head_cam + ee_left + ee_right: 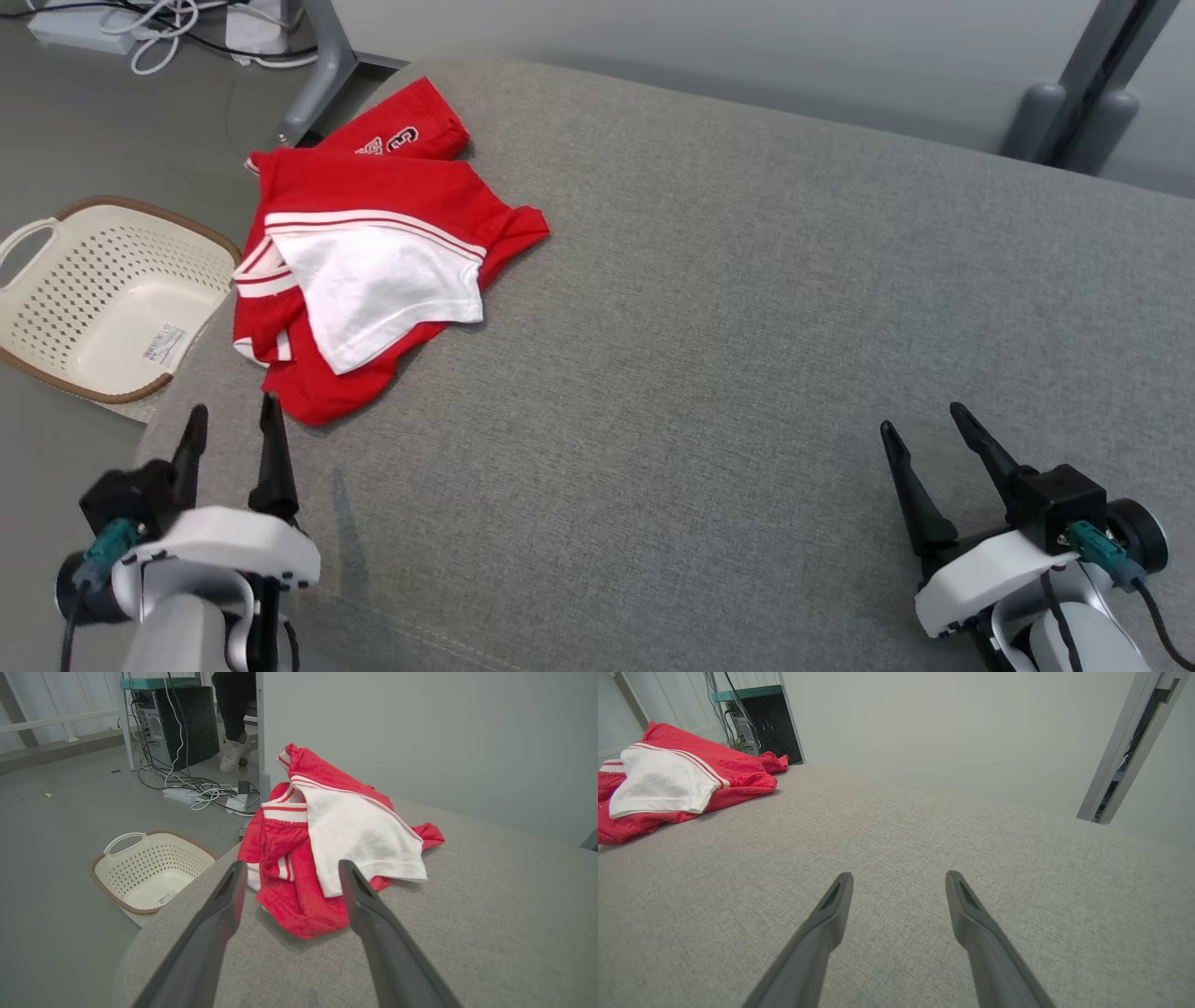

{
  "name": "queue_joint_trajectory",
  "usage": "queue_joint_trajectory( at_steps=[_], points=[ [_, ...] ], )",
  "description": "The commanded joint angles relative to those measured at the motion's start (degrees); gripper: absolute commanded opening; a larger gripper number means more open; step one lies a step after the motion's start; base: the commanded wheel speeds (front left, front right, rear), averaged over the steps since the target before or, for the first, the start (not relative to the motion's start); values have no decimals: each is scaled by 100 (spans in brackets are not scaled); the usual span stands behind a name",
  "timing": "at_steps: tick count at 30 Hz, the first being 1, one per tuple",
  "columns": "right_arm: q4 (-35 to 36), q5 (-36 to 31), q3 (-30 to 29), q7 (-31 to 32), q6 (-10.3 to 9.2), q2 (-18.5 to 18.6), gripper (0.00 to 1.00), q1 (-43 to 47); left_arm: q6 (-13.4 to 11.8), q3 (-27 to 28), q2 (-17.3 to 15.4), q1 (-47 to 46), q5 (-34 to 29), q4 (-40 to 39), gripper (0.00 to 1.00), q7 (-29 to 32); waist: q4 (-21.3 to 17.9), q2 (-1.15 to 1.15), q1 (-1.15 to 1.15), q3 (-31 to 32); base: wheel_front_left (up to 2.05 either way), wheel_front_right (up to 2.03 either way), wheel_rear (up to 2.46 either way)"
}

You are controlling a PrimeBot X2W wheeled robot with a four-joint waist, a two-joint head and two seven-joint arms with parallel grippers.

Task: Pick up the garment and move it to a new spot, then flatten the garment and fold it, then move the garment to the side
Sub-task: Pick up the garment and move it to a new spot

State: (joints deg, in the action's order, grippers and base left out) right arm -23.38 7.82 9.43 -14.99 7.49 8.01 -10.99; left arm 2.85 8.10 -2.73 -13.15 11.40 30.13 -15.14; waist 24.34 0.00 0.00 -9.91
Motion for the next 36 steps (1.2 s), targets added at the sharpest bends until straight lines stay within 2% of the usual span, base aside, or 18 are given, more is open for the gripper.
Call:
queue_joint_trajectory(
  at_steps=[1, 4, 12, 18, 24, 26, 27, 28, 29, 36],
  points=[
    [40, 12, 11, -29, 0, 93, 100, -110, 88, 111, -88, -396, 13, 137, 100, -3, -278, 0, 0, -326, 0, 0, 0],
    [101, 29, 99, -29, 0, 208, 100, -231, 153, 241, -184, -966, -58, 359, 100, -2, -468, 0, 0, -578, 0, 0, 0],
    [288, 37, 382, -29, 0, 347, 100, -529, 213, 496, -712, -2309, -103, 1253, 100, -3, -927, 0, 0, -1124, 0, 0, 0],
    [382, 71, 604, -27, 0, 420, 100, -716, 36, 607, -1182, -3170, -137, 2399, 100, 50, -1280, 0, 0, -1427, 0, 0, 0],
    [346, 163, 542, -10, 0, 479, 100, -736, -434, 598, -1555, -3760, -192, 3582, 100, 729, -1551, 0, 0, -1591, 0, 0, 0],
    [326, 181, 496, -9, -1, 491, 100, -718, -502, 553, -1627, -3859, -241, 3709, 100, 698, -1587, 0, 0, -1616, 0, 0, 0],
    [322, 168, 487, -9, -1, 478, 100, -712, -476, 542, -1618, -3877, -214, 3809, 78, 743, -1602, 0, 0, -1622, 0, 0, 0],
    [314, 169, 478, -9, -1, 458, 100, -704, -464, 551, -1621, -3894, -185, 3870, 16, 731, -1616, 0, 0, -1623, 0, 0, 0],
    [298, 175, 478, -8, -1, 439, 100, -700, -455, 523, -1640, -3896, -205, 3949, 0, 778, -1633, 0, 0, -1618, 0, 0, 0],
    [248, 288, 463, -10, 0, 267, 100, -732, -252, 421, -1744, -4019, -200, 4100, 0, 478, -1733, 0, 0, -1403, 0, 0, 0]
  ],
)
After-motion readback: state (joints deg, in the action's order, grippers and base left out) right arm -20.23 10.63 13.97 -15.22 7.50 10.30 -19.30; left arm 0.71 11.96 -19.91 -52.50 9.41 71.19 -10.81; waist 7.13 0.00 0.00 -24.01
